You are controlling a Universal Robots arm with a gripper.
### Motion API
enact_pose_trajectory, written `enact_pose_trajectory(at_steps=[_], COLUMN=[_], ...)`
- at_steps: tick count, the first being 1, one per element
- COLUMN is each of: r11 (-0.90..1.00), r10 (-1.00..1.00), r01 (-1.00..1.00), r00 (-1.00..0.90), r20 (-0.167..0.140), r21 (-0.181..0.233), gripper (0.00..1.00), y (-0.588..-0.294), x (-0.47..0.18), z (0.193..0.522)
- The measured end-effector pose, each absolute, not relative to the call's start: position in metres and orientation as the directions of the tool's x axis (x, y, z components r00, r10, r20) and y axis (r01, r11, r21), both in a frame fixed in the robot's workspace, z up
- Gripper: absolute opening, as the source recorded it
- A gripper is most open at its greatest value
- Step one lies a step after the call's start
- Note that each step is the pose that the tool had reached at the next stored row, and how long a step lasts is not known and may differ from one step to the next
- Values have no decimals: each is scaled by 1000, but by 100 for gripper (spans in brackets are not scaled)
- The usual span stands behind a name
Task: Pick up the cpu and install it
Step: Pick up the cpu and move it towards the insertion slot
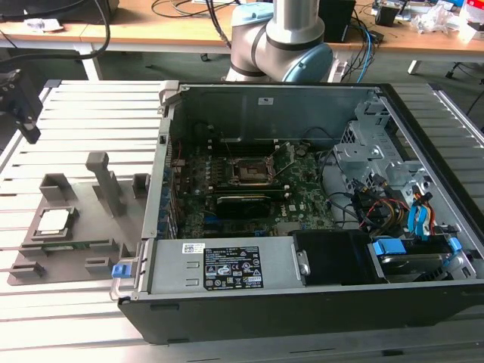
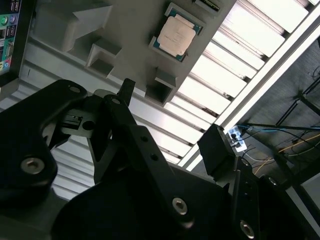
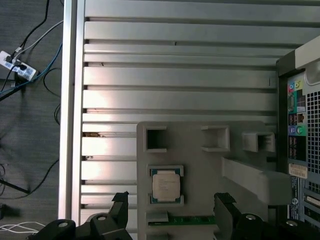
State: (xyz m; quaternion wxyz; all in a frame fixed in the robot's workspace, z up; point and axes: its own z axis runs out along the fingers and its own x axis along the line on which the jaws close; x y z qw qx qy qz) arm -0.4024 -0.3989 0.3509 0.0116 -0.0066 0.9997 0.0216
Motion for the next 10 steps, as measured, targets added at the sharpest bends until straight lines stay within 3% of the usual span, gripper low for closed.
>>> enact_pose_trajectory(at_steps=[10], r11=[999], r10=[-13], r01=[-14], r00=[-1000], r20=[-23], r21=[43], gripper=[78], y=[-399], x=[-402], z=[341])
